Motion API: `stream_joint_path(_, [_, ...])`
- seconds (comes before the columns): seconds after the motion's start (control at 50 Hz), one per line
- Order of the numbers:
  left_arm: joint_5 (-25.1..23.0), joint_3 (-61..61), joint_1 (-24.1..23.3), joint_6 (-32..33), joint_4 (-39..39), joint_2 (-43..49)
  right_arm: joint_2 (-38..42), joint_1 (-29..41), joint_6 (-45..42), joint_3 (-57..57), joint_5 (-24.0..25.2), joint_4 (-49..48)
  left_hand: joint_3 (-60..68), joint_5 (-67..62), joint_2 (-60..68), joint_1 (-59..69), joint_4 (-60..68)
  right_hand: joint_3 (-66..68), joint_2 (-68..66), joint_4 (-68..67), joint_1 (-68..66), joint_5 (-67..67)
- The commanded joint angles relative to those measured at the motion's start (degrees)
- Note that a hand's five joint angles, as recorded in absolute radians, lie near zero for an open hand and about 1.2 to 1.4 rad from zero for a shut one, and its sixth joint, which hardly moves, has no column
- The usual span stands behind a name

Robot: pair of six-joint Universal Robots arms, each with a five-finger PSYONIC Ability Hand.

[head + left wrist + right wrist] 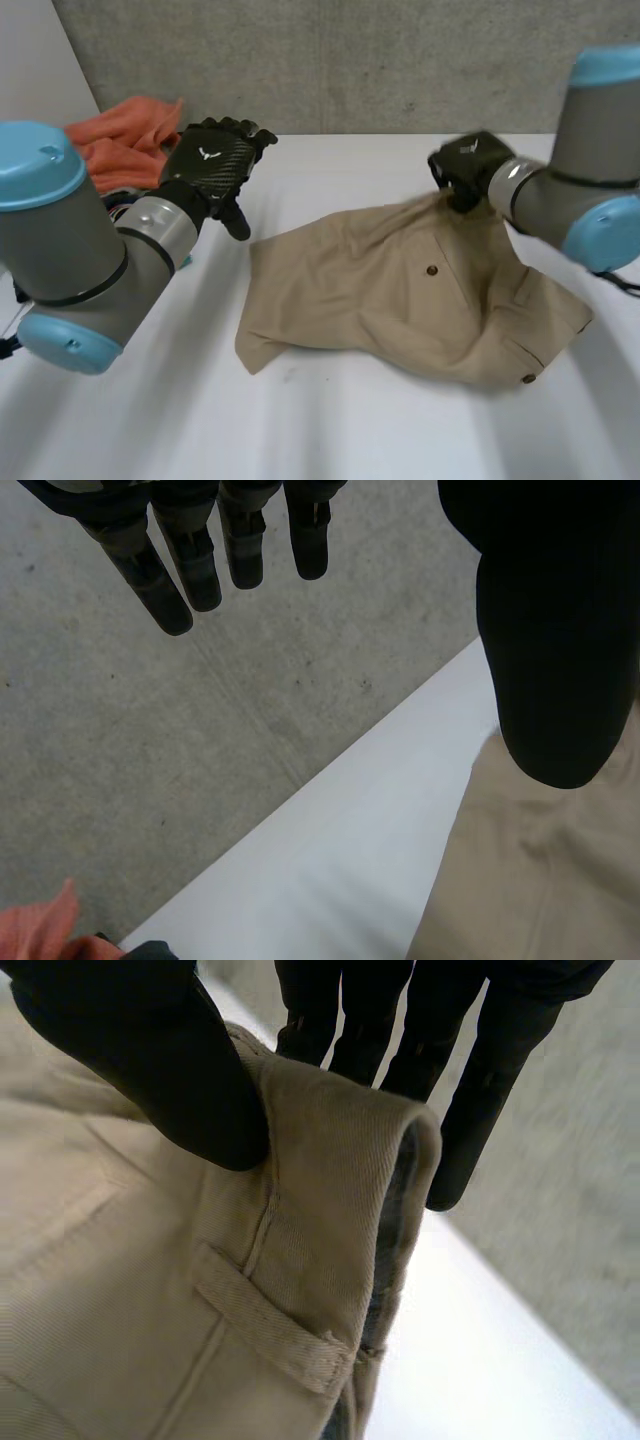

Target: Fold the laundry.

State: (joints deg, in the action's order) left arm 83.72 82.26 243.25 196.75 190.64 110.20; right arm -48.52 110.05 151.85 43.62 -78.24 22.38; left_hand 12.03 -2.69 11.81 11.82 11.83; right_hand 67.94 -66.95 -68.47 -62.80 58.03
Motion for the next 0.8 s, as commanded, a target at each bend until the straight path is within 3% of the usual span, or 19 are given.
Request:
stream_joint_path(0.02, [0.04, -7.36, 0.03, -1.9, -5.0, 7.55, -18.33, 2.27, 0.72, 11.21, 3.97, -1.81, -2.03, 2.69, -1.81, -1.82, -1.83, 12.06, -13.05, -11.53, -17.2, 11.97])
stream_joint_path(0.26, [-1.8, -22.05, -2.78, -4.71, -19.06, 21.71, -34.79, 4.91, 7.57, 20.89, 6.35, -3.4, -2.03, 2.69, -1.81, -1.82, -1.83, 12.06, -13.05, -11.53, -17.2, 11.97])
stream_joint_path(0.32, [-1.81, -26.44, -3.74, -4.71, -23.55, 23.83, -34.19, 4.21, 9.07, 20.98, 6.26, -6.12, 31.19, -30.53, 31.41, 31.4, 31.39, 12.06, -13.05, -11.53, -17.2, 11.97])
stream_joint_path(0.36, [-0.41, -30.03, -3.75, -4.54, -24.96, 23.83, -31.91, 2.81, 8.81, 20.55, 6.26, -8.57, 67.76, -67.1, 67.98, 67.97, 67.96, 12.06, -13.05, -11.53, -17.2, 11.97])
stream_joint_path(0.44, [8.1, -40.3, -3.31, -4.36, -21.29, 20.77, -25.84, 1.4, 6.79, 16.69, 4.24, -14.82, 67.97, -67.31, 68.19, 68.18, 68.17, 12.06, -13.05, -11.53, -17.2, 11.97])
stream_joint_path(0.5, [11.37, -45.33, -3.13, -4.36, -16.72, 18.48, -19.87, 0.69, 5.3, 9.49, 0.29, -22.54, 67.97, -67.31, 68.19, 68.18, 68.17, 12.06, -13.05, -11.53, -17.2, 11.97])
stream_joint_path(0.58, [10.86, -51.57, -2.6, -4.71, -4.44, 14.0, -13.46, -0.1, 5.38, -2.36, -4.81, -34.57, 67.97, -67.31, 68.19, 68.18, 68.17, 12.06, -13.05, -11.53, -17.2, 11.97])
stream_joint_path(0.64, [9.89, -51.68, -2.95, -4.27, 1.3, 10.83, -12.3, -0.19, 7.74, -5.21, -5.43, -42.48, 67.97, -67.31, 68.19, 68.18, 68.17, 12.06, -13.05, -11.53, -17.2, 11.97])
stream_joint_path(0.72, [11.11, -47.39, -2.34, -3.4, 1.76, 8.54, -12.3, 0.07, 10.48, -3.37, -4.82, -47.78, 67.97, -67.31, 68.19, 68.18, 68.17, 12.06, -13.05, -11.53, -17.2, 11.97])
stream_joint_path(0.8, [11.82, -39.93, -1.11, -2.52, 0.62, 7.22, -13.26, -0.28, 12.06, 4.69, -2.89, -45.08, 67.97, -67.31, 68.19, 68.18, 68.17, 12.06, -13.05, -11.53, -17.2, 11.97])
